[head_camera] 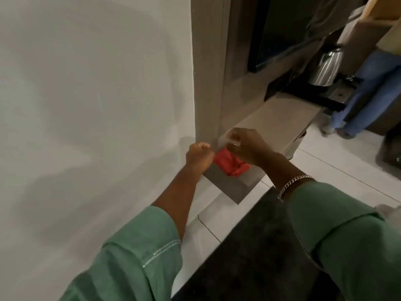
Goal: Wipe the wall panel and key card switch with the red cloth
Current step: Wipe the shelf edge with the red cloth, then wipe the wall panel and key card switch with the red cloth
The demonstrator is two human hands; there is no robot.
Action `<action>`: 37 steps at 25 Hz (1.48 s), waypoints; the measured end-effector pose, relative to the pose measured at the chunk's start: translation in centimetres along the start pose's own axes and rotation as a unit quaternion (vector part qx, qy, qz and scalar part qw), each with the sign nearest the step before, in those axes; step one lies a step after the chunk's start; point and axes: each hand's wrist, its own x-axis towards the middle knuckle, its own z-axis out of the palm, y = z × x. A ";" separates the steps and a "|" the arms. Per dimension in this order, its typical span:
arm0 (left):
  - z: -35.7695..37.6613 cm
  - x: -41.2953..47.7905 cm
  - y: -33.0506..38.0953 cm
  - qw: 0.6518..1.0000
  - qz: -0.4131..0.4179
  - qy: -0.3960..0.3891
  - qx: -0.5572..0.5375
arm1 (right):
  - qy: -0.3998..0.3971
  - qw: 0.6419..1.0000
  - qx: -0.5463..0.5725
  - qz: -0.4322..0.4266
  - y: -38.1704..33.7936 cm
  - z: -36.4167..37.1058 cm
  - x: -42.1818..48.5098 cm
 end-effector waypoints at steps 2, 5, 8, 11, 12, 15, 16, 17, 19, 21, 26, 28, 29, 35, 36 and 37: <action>2.6 1.8 -1.7 0.997 -0.064 -0.015 -0.035 | -0.042 0.998 -0.034 0.032 2.4 2.2 1.1; 6.0 3.9 -4.4 0.979 -0.150 -0.062 -0.120 | -0.075 0.994 -0.032 0.077 5.2 6.2 1.0; 7.7 5.3 -5.7 0.960 -0.178 -0.052 -0.208 | -0.018 0.998 -0.016 0.063 7.0 8.5 1.1; 7.2 4.8 -6.3 0.949 -0.182 -0.036 -0.256 | -0.001 0.997 0.052 0.062 6.4 9.0 0.5; 6.4 4.6 -6.3 0.946 -0.178 -0.031 -0.268 | 0.000 0.996 0.067 0.058 5.8 9.0 0.1; 2.2 3.2 -6.1 0.950 -0.148 -0.006 -0.275 | 0.023 0.996 0.082 0.022 1.7 9.3 -1.4; 0.6 2.6 -5.7 0.953 -0.133 -0.001 -0.274 | 0.039 0.997 0.072 -0.004 0.0 9.5 -1.8; -1.4 1.6 -5.1 0.954 -0.115 0.004 -0.276 | 0.060 0.996 0.046 -0.042 -2.3 9.7 -2.4; -5.7 -1.2 -3.7 0.957 -0.080 0.002 -0.280 | 0.091 0.989 -0.001 -0.116 -7.3 9.7 -3.6; -11.3 -4.9 -2.3 0.960 -0.041 -0.009 -0.277 | 0.116 0.978 -0.005 -0.172 -13.4 8.9 -5.0; -24.9 -14.3 0.6 0.951 0.073 -0.013 -0.300 | 0.181 0.944 0.074 -0.265 -27.1 6.9 -8.2; -30.5 -19.4 1.4 0.956 0.125 0.011 -0.265 | 0.220 0.910 0.131 -0.327 -33.4 6.5 -10.0; -32.7 -21.8 1.8 0.958 0.153 0.025 -0.240 | 0.250 0.888 0.157 -0.353 -36.2 6.4 -10.7; -45.3 -34.4 1.4 0.917 0.329 0.159 -0.163 | 0.358 0.787 0.254 -0.434 -53.0 6.3 -15.5; -47.2 -35.9 1.2 0.901 0.349 0.195 -0.167 | 0.366 0.785 0.254 -0.430 -55.0 6.3 -15.9; -49.1 -37.2 0.8 0.878 0.376 0.242 -0.168 | 0.377 0.783 0.252 -0.424 -56.8 6.3 -16.2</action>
